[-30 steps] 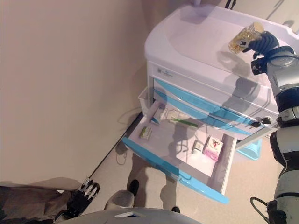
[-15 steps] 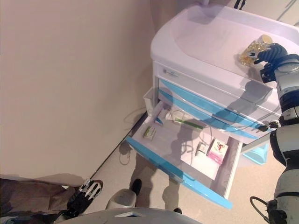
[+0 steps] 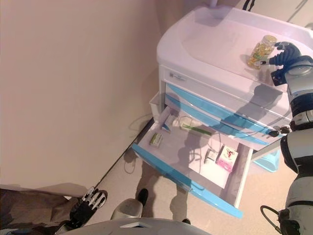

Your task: Open the drawer and pick up the medicine

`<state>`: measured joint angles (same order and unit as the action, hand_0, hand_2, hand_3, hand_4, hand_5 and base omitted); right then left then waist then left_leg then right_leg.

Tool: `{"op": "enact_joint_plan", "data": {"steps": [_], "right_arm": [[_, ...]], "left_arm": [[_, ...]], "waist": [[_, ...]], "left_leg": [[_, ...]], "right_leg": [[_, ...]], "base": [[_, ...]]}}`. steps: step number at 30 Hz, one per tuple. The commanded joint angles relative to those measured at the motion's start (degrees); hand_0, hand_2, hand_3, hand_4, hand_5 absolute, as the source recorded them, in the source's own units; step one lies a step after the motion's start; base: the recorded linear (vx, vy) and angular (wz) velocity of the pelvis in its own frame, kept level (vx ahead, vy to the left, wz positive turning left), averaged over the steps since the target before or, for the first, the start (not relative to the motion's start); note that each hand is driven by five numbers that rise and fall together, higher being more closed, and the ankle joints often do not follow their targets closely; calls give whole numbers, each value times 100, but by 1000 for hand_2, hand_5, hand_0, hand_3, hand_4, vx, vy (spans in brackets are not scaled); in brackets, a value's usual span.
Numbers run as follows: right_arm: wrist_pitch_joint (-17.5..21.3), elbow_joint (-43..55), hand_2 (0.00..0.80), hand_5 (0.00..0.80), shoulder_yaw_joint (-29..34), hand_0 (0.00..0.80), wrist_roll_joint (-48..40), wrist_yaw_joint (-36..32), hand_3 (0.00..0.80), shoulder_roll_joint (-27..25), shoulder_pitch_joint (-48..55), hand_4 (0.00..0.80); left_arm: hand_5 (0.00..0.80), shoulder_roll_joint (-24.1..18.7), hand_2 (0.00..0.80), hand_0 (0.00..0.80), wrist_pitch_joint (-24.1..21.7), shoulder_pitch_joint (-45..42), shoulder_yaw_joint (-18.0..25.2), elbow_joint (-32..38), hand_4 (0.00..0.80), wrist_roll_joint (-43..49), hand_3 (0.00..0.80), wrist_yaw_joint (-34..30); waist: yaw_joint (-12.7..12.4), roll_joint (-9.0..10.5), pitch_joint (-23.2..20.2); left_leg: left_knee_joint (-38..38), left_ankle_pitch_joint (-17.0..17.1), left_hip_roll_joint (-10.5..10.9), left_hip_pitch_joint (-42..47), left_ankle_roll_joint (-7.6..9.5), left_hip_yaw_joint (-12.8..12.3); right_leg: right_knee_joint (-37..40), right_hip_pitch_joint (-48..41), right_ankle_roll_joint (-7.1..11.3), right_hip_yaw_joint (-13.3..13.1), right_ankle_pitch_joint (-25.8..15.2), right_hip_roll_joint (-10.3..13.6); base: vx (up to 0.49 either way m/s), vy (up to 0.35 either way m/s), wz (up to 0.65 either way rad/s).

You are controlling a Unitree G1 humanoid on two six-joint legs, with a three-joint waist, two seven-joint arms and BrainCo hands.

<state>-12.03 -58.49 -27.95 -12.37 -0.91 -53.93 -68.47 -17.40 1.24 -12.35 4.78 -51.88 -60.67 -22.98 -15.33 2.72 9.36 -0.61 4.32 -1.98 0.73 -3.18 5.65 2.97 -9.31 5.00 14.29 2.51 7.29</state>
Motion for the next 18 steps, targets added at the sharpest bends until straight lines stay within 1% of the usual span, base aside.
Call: {"op": "enact_joint_plan", "data": {"steps": [1,3,8,11,15,18], "right_arm": [[156,556,0,0,-616,0,-246,628,0,-532,-788,0],[29,736,0,0,-641,0,-348,739,0,-615,-881,0],[-113,1064,0,0,-847,0,-613,1051,0,-848,-1211,0],[-57,1237,0,0,-886,0,-894,1236,0,-979,-1391,0],[35,1665,0,0,-771,0,-1159,1388,0,-1154,-1477,0],[120,2284,0,0,-635,0,-1270,1494,0,-1257,-1506,0]], "left_arm": [[0,-335,0,0,-56,-126,-283,170,0,94,0,-153],[0,-319,0,0,-77,-134,-290,199,0,62,0,-131],[0,-309,0,0,-97,-159,-267,155,0,43,0,-181],[0,-317,0,0,-116,-149,-285,121,0,81,0,-240],[0,-351,0,0,-99,-146,-342,208,0,167,0,-368],[0,-365,0,0,-177,-108,-442,243,0,430,0,-469]], "waist": [[-39,61,-312],[5,74,-328],[113,113,-374],[195,138,-412],[331,160,-453],[480,168,-494]], "left_leg": [[137,-590,-34,-41,-97,111],[124,-592,-44,-27,-103,65],[88,-582,-66,5,-112,-45],[57,-581,-82,28,-120,-111],[42,-588,-111,60,-130,-216],[13,-581,-139,91,-138,-317]], "right_leg": [[-417,441,237,43,-132,255],[-398,444,243,20,-149,255],[-355,457,250,-29,-193,247],[-320,471,257,-77,-220,235],[-302,503,271,-163,-249,224],[-290,542,281,-262,-269,202]], "base": [[-40,-1,-19],[-42,8,-17],[-47,4,-4],[-47,-9,-11],[-54,-12,-15],[-51,-11,-19]]}}
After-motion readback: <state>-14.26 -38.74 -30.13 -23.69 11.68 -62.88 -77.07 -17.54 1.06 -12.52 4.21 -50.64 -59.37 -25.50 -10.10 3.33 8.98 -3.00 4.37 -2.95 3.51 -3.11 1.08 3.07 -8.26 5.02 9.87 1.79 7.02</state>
